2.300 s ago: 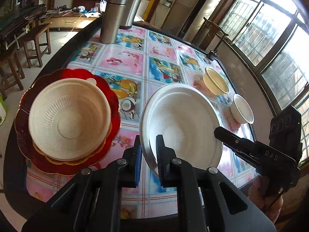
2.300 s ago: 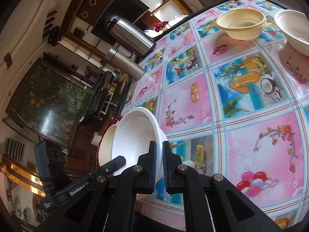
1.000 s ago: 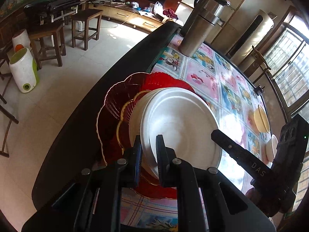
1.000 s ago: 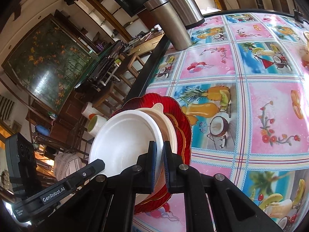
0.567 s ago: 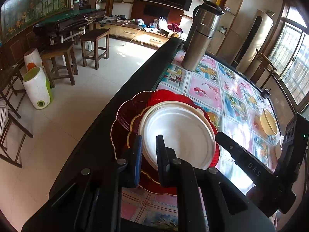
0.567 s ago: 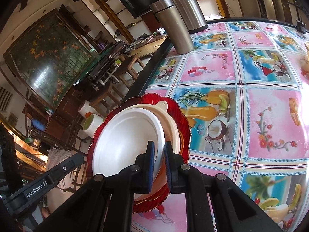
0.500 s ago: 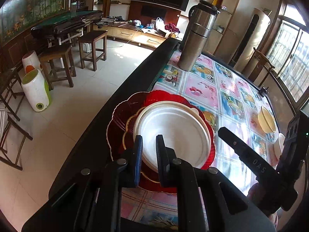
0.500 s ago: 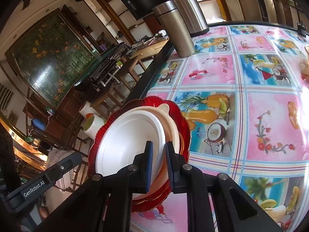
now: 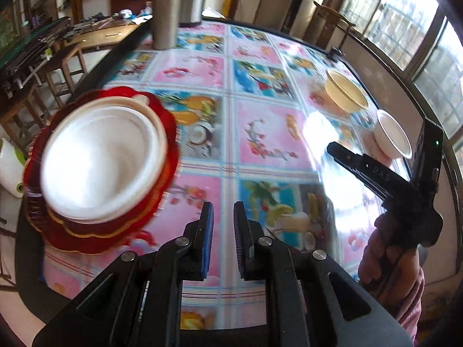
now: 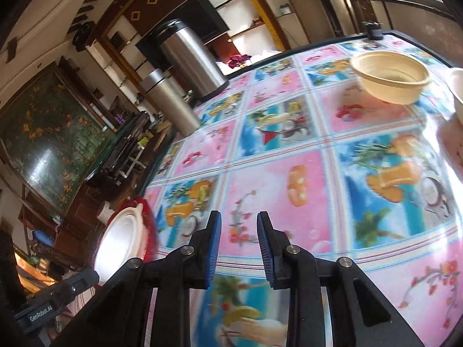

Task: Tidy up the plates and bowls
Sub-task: 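Open both tools and pull away from the stack, then reach the right tool to the cream ribbed bowl and grip its rim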

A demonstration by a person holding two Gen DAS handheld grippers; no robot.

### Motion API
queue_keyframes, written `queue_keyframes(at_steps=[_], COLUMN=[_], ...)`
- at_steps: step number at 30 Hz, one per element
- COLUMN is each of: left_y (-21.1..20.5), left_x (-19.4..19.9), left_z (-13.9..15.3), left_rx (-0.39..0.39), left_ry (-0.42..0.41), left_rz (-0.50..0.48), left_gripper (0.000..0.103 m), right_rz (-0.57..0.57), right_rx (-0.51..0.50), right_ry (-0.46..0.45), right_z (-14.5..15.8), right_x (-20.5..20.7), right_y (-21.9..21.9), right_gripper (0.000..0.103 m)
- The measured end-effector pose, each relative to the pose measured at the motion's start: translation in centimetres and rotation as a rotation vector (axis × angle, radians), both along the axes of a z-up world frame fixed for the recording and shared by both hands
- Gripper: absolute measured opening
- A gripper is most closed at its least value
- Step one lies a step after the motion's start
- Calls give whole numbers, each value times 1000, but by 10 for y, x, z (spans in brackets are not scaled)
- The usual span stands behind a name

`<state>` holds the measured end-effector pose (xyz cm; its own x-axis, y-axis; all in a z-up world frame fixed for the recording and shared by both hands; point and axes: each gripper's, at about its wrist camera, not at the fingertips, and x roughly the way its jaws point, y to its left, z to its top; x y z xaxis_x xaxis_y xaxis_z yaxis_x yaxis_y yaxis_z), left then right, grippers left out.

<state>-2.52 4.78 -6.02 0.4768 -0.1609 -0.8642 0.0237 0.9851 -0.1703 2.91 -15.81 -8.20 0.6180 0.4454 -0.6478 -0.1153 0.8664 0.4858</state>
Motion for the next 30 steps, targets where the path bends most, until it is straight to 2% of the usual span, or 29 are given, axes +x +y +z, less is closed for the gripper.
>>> queue_keyframes(at_steps=[6,11,13,23,30], left_y=[-81,-117,-122,-116,-104], left_x=[-1,3,9,44,50], left_z=[-33,-40,-37,-33,-37], left_rx=[21,42,48,24,-9], left_ry=[116,149,148,159,174], left_rz=[-180,-252,-250,-183,-171], left_gripper=[12,12,12,11,12], right_rz=[-113,-138,-152,-271,-394], right_rx=[23,39,34,209,324], right_ry=[49,38,25,68,121], right_z=[-27,-29,-27,-24,-15], right_x=[-7,-13,-14,24,69], right_y=[-69,-94,-102,-155,-194], right_gripper=[29,29,29,30,42])
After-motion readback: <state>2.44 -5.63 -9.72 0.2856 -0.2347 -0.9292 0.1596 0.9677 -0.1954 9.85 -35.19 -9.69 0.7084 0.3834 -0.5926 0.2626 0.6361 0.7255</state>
